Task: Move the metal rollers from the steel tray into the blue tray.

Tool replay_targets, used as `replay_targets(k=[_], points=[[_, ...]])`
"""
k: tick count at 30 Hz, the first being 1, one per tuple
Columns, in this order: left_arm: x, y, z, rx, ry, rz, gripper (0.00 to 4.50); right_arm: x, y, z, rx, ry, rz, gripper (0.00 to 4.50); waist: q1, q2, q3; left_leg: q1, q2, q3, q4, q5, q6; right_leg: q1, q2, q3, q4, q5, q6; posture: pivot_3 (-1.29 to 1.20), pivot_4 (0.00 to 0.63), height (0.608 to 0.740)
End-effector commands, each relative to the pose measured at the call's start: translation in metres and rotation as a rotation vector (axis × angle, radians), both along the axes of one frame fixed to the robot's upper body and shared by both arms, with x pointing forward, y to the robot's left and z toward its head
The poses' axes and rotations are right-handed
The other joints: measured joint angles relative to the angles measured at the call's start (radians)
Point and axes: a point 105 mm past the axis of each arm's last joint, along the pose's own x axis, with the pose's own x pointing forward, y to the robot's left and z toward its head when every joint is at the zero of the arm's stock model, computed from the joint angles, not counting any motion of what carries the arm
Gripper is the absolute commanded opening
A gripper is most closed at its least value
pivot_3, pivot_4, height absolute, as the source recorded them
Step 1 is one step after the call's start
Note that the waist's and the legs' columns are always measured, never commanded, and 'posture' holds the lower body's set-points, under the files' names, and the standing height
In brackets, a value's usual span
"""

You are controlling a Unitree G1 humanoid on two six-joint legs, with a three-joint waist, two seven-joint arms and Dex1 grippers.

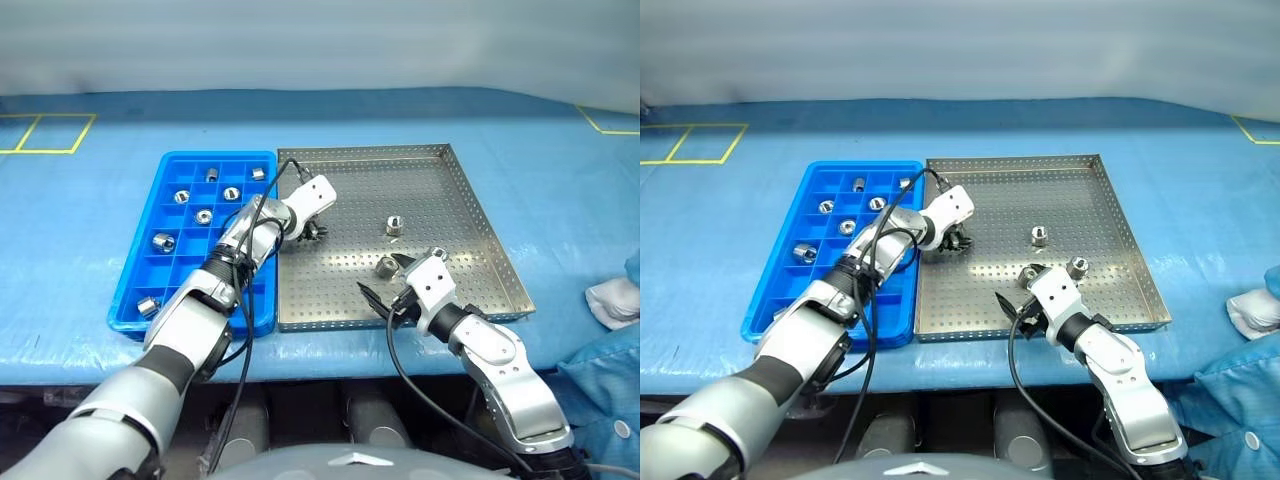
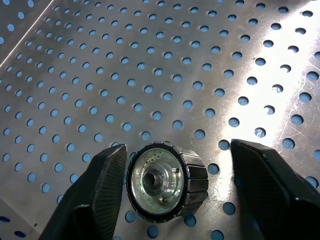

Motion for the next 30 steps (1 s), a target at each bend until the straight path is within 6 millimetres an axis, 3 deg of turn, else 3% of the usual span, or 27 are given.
replay_targets(k=[1,2,6,10,13,20,25,30], points=[[0.005,-0.002,0.010,-0.006,-0.035,0.001,2.60,0.001,0.001,0.009,0.010,-0.047,0.004,4.50,0.000,0.000,0.000,0.000,0.000,0.000,0.000,0.000,0.000,0.000,0.000,0.000,0.000,0.000,0.000,-0.09,0.150,0.740],[0.005,-0.001,0.010,-0.009,-0.035,0.005,2.60,0.002,0.001,0.009,0.010,-0.048,0.004,4.50,0.000,0.000,0.000,0.000,0.000,0.000,0.000,0.000,0.000,0.000,0.000,0.000,0.000,0.000,0.000,-0.09,0.150,0.740],[0.005,-0.001,0.010,-0.032,-0.032,0.012,1.86,0.002,0.002,0.009,0.008,-0.048,0.006,4.50,0.000,0.000,0.000,0.000,0.000,0.000,0.000,0.000,0.000,0.000,0.000,0.000,0.000,0.000,0.000,-0.08,0.150,0.740],[0.002,-0.009,0.020,-0.106,-0.047,0.002,1.85,0.003,0.004,0.009,0.008,-0.045,0.019,4.50,0.000,0.000,0.000,0.000,0.000,0.000,0.000,0.000,0.000,0.000,0.000,0.000,0.000,0.000,0.001,-0.07,0.150,0.740],[-0.003,-0.016,0.042,-0.212,-0.074,-0.005,1.85,0.002,0.009,0.009,0.018,-0.034,0.053,4.50,0.003,0.000,0.000,0.000,0.000,0.000,0.000,0.000,0.000,0.000,0.000,0.000,0.000,0.001,0.001,-0.06,0.150,0.740],[-0.022,-0.009,0.083,-0.377,-0.202,0.065,1.85,-0.001,0.025,0.021,0.097,-0.030,0.171,4.50,0.009,0.000,0.000,0.000,0.000,0.000,-0.001,0.000,0.000,-0.001,0.000,0.000,0.000,0.001,0.002,0.00,0.150,0.740],[-0.046,0.012,0.091,-0.412,-0.321,0.209,1.85,-0.003,0.038,0.025,0.138,-0.013,0.267,4.50,0.021,0.000,0.000,0.001,0.001,-0.001,-0.001,0.000,0.000,0.000,0.000,0.000,0.001,0.002,0.002,0.07,0.150,0.740],[-0.067,0.067,0.083,-0.388,-0.404,0.529,1.85,0.000,0.043,0.021,0.114,0.012,0.304,4.50,0.044,0.000,0.000,0.003,0.001,-0.001,0.000,0.000,0.000,0.003,0.000,0.000,0.001,0.000,0.000,0.14,0.150,0.740]])
